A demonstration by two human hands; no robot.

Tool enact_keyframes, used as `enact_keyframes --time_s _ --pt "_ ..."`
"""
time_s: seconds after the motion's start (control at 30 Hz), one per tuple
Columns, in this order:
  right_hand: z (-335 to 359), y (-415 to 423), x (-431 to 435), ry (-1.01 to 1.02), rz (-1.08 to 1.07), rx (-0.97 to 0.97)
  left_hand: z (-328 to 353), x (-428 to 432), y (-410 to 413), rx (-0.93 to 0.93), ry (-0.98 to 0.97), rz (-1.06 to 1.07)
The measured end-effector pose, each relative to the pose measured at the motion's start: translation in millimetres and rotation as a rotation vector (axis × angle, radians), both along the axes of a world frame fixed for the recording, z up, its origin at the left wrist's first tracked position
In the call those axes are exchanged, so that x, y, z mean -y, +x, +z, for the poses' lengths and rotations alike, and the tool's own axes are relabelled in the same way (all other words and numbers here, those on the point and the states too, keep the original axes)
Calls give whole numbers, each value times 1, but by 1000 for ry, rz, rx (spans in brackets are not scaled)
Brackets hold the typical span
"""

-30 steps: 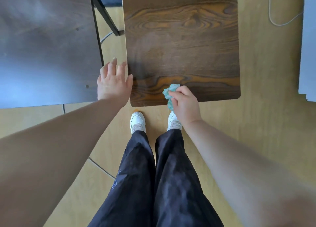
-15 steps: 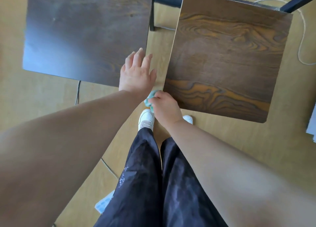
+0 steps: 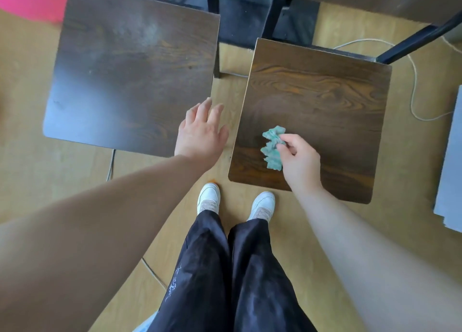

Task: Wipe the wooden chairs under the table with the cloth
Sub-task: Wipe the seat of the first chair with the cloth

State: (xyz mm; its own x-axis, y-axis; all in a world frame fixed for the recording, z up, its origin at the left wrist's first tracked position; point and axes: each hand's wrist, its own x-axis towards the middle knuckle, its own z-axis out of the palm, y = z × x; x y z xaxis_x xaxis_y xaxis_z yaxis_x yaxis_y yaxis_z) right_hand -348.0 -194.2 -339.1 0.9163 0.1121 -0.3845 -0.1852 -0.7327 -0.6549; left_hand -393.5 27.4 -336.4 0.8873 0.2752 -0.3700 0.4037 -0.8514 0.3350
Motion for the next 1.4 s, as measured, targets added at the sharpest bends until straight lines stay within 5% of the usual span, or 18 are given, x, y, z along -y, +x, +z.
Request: enact_keyframes --time_s 0.23,0.4,0.57,1.0,1.23,1.4 --pt "3 51 40 30 -109 0 2 53 47 -8 -105 -65" --pt "-5 63 57 87 -104 -16 3 98 85 -109 -502 215" --pt "-14 62 65 175 -106 -19 -5 124 108 -188 -611 325" --pt "-22 71 90 280 -282 -105 -11 122 116 -172 -592 412" --pt "-11 112 121 116 -274 -32 5 96 135 -119 -474 261" --pt "7 144 134 178 -221 -49 26 94 152 -1 -385 83"
